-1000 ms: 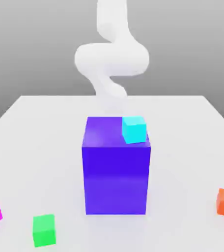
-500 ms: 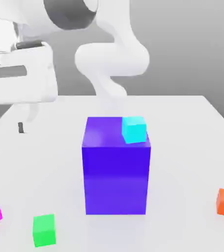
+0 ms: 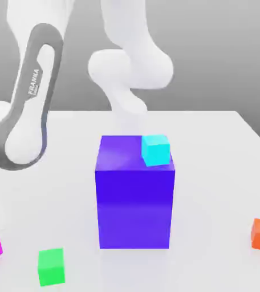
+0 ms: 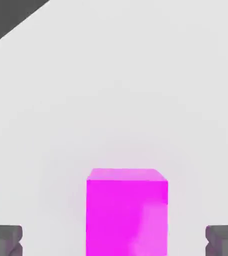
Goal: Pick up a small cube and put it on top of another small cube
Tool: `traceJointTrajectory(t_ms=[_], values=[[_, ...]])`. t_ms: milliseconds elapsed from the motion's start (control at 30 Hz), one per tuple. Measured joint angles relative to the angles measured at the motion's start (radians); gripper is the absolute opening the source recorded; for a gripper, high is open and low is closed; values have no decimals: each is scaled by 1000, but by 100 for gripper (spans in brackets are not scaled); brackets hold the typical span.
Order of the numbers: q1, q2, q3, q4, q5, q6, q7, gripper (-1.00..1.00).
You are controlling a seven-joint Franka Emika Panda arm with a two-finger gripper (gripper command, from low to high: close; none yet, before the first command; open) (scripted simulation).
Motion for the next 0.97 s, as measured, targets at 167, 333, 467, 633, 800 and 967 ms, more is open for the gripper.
traceJointTrajectory(t_ms=[167,333,467,633,800,967], values=[[-20,30,24,8,17,22,-13,-100],[4,-20,-9,-6,-21,-14,15,-100],[75,-151,-43,-51,-132,-90,34,-100],[182,-289,33,-125,-273,-132,-92,-100],[205,-244,102,-150,-269,-55,-195,-100],[190,-186,125,-147,-239,-2,-219,100]])
